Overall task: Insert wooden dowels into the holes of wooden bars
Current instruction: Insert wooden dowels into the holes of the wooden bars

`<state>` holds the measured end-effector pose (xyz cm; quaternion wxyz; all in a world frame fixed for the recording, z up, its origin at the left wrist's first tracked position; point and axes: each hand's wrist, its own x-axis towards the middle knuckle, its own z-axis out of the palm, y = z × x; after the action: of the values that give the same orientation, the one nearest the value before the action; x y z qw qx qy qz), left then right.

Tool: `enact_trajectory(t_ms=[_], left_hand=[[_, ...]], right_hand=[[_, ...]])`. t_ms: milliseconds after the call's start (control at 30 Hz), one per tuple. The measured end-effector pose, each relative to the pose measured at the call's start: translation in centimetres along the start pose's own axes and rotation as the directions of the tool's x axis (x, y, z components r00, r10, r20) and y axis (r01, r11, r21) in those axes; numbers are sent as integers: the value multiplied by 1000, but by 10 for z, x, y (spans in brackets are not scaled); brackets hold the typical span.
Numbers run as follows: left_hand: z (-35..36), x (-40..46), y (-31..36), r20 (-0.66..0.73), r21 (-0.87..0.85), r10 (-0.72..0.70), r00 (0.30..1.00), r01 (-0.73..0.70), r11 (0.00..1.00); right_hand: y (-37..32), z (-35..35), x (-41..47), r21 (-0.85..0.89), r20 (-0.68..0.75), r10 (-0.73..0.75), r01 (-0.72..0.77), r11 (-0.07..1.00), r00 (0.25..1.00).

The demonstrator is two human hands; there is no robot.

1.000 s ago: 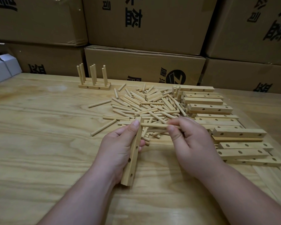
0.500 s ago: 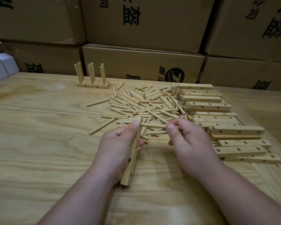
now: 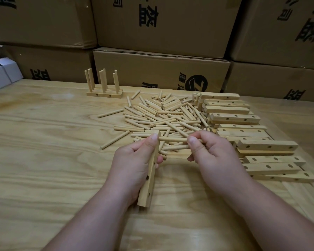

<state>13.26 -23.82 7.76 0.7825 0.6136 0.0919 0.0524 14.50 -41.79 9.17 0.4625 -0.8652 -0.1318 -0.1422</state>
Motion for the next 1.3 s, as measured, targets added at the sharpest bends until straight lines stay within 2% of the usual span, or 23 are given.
enact_trajectory(t_ms=[333,400,633,800,933,1067,1300], left_hand=[[2,2,-2,-10,-44,6,1000,-6,999],[3,4,-2,28,-68,-6,1000,8,998],[3,7,-7,87,41,30,996,-34,999],[2,11,-5,26,-127,-28,999,31,991],[4,14,-5,2,-205,-20,1000,21,979],[4,13,-5,-5,-183,-18,1000,17,983],[2,11,-5,10,-134,-17,1000,18,991]], right_hand=[[-1,4,3,-15,-50,-47,47,999,998],[2,5,3,31,-80,-23,26,999,997],[1,5,5,287,-159,66,-17,958,985],[-4,7,4,385,-165,141,-67,920,976],[-10,10,0,400,-68,110,-74,913,992],[-15,15,-5,354,7,45,-45,934,999],[-11,14,-2,236,9,3,-5,972,1000]])
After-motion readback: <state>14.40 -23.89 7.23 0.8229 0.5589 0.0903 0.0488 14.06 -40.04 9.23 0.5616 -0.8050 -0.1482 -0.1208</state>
